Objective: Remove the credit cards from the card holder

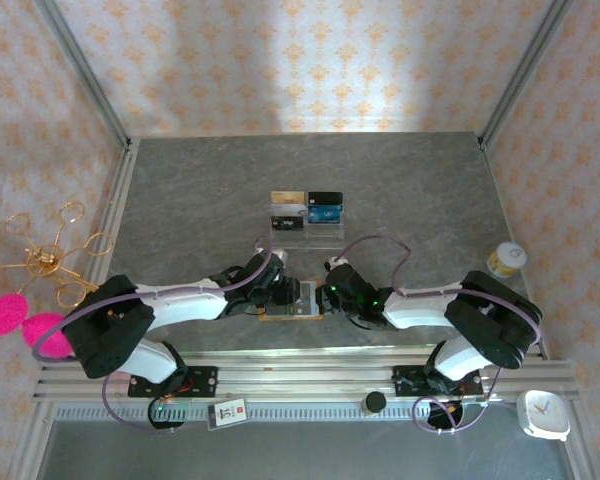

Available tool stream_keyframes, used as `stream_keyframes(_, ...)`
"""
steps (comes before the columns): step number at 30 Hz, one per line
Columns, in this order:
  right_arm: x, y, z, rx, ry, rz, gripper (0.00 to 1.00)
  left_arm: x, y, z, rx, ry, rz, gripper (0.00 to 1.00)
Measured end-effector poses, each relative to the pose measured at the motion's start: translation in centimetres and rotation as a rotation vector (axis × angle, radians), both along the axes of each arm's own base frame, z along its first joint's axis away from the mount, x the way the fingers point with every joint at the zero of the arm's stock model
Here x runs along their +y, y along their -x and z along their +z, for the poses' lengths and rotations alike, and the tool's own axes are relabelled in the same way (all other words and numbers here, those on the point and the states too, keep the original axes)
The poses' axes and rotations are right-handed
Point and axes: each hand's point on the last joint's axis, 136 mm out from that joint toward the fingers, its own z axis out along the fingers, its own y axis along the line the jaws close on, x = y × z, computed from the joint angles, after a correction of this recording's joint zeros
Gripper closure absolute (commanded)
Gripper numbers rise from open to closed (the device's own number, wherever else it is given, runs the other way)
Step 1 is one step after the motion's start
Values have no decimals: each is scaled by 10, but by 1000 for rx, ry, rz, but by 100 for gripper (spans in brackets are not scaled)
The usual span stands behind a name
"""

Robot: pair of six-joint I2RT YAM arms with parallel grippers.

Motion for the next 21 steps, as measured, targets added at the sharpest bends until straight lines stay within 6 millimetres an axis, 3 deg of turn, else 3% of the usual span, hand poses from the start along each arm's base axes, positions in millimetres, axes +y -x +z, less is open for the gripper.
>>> stream_keyframes(6, -5, 3, 18, -29, -4, 12, 86, 1, -4, 23, -55, 33, 15, 63)
stream_keyframes(10, -3, 3, 35, -60, -39, 30, 89, 4, -3, 20, -54, 39, 18, 63)
stream_keyframes(18, 3, 17, 3, 36, 0, 104, 94, 4, 2, 9, -20, 38, 9, 62)
stream_keyframes(21, 9, 15, 1, 34, -18, 112, 96, 3, 3, 5, -8, 33, 4, 62)
